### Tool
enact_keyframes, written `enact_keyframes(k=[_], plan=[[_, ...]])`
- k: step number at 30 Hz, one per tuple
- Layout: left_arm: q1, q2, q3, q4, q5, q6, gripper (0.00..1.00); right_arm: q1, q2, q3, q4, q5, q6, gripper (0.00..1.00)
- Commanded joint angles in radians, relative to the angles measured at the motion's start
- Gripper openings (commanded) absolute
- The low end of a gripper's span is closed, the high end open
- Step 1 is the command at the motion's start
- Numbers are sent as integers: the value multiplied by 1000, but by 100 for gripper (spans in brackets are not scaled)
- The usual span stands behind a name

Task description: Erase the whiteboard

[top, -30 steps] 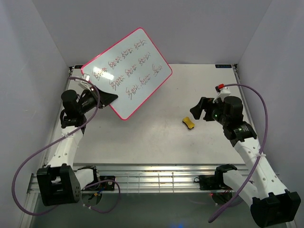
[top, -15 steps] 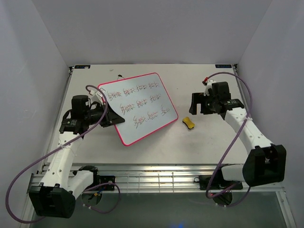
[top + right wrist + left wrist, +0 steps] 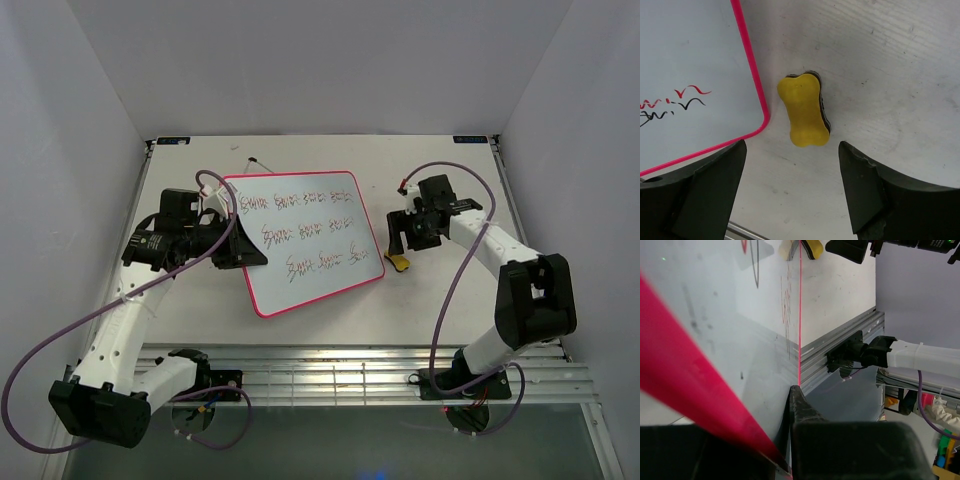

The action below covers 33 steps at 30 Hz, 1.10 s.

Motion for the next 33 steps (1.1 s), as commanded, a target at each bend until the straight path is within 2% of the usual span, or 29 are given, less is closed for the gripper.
enact_keyframes(k=[1, 4, 9, 14, 22, 26, 33], plan=[[-11, 3, 26, -84, -183, 71, 0, 19, 27, 9, 3, 10, -36, 79], [-14, -5, 15, -93, -204, 61, 0, 31, 75, 18, 11, 42, -44, 74], [-14, 6, -16, -76, -114, 53, 0, 43, 150, 48, 39, 50, -59, 70], [-15, 15, -30, -73, -132, 57, 0, 63, 215, 63, 56, 59, -64, 62], [-25, 12, -40, -70, -149, 79, 0, 85, 213, 68, 86, 171, -41, 62], [-26, 7, -43, -72, -163, 80, 0, 85, 207, 78, 97, 161, -39, 62], [-28, 1, -42, -76, -178, 80, 0, 94, 225, 84, 91, 161, -49, 51]])
